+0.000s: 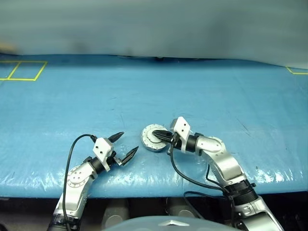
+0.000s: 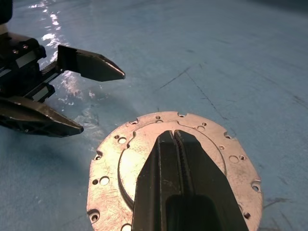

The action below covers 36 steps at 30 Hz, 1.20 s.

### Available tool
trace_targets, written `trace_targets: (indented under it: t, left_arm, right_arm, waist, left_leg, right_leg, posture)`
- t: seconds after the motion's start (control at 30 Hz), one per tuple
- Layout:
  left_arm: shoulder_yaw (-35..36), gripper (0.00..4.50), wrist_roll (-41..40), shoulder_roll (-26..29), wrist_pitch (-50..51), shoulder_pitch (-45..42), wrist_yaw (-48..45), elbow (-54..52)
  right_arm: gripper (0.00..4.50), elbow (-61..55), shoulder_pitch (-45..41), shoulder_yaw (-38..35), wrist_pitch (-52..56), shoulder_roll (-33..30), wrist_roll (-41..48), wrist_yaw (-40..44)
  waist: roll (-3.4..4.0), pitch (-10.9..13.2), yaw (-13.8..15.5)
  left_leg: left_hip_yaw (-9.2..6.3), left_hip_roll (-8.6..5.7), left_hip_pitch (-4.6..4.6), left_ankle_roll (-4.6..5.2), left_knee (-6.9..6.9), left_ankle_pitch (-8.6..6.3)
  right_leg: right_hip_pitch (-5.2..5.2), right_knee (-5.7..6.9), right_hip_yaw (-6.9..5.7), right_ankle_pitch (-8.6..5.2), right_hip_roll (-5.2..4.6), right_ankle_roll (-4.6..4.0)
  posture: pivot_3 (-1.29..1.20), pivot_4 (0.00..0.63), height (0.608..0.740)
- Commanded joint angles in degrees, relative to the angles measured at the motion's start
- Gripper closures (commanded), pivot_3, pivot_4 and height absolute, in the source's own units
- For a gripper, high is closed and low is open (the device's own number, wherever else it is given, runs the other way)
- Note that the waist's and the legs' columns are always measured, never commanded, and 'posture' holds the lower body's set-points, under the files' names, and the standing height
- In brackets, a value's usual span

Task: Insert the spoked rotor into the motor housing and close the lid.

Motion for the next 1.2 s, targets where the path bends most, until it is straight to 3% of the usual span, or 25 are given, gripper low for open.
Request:
trace_targets:
  t: [0.03,0.4,0.77,0.93,1.2]
  left_arm:
    - [0.03,0.00,0.27,-0.17,-1.25,-0.33,0.10,-0.32]
    - [-0.02,0.00,0.25,0.18,-1.03,-1.07,-0.36,0.06]
    - [0.07,0.00,0.42,0.13,-1.05,-0.57,0.03,-0.07]
    - [0.19,0.00,0.63,0.21,-1.25,-0.30,0.23,-0.10]
    - [0.11,0.00,0.76,-0.02,-1.29,-0.03,0.30,0.14]
  right_arm:
    - [3.88,-2.65,-0.12,-1.71,-1.68,-0.77,0.60,-0.32]
    - [0.25,-3.39,1.06,0.35,-2.60,-1.95,-0.68,0.13]
    - [0.25,-0.62,0.84,2.20,-2.03,-2.09,-1.88,0.01]
    - [1.45,0.17,0.94,2.35,-2.01,-1.54,-2.57,-0.61]
    - [1.50,-2.38,1.02,1.56,0.53,0.56,-0.60,-1.78]
  waist:
    - [0.01,0.01,0.01]
    - [0.01,0.01,0.04]
    - [0.01,0.01,0.08]
    - [0.00,0.01,0.06]
    - [0.00,0.01,-0.15]
  left_leg:
    - [0.01,-0.01,-0.03,0.00,0.00,0.00]
    - [0.00,0.00,-0.05,0.00,-0.07,0.00]
    - [0.00,0.00,-0.05,0.00,-0.06,0.00]
    - [0.00,0.00,-0.02,0.00,-0.06,0.00]
    - [0.00,0.01,0.01,0.00,-0.06,0.00]
  right_leg:
    - [-0.01,-0.01,0.01,0.01,-0.01,0.01]
    - [-0.06,-0.03,0.00,0.02,0.00,0.04]
    - [-0.06,-0.03,-0.01,0.01,0.00,0.02]
    - [-0.04,-0.02,-0.01,0.01,0.00,0.01]
    - [-0.03,0.01,0.00,0.01,0.02,0.01]
  posture:
    - [0.00,0.150,0.740]
    - [0.00,0.150,0.740]
    - [0.00,0.150,0.740]
    - [0.00,0.150,0.740]
    - [0.00,0.150,0.740]
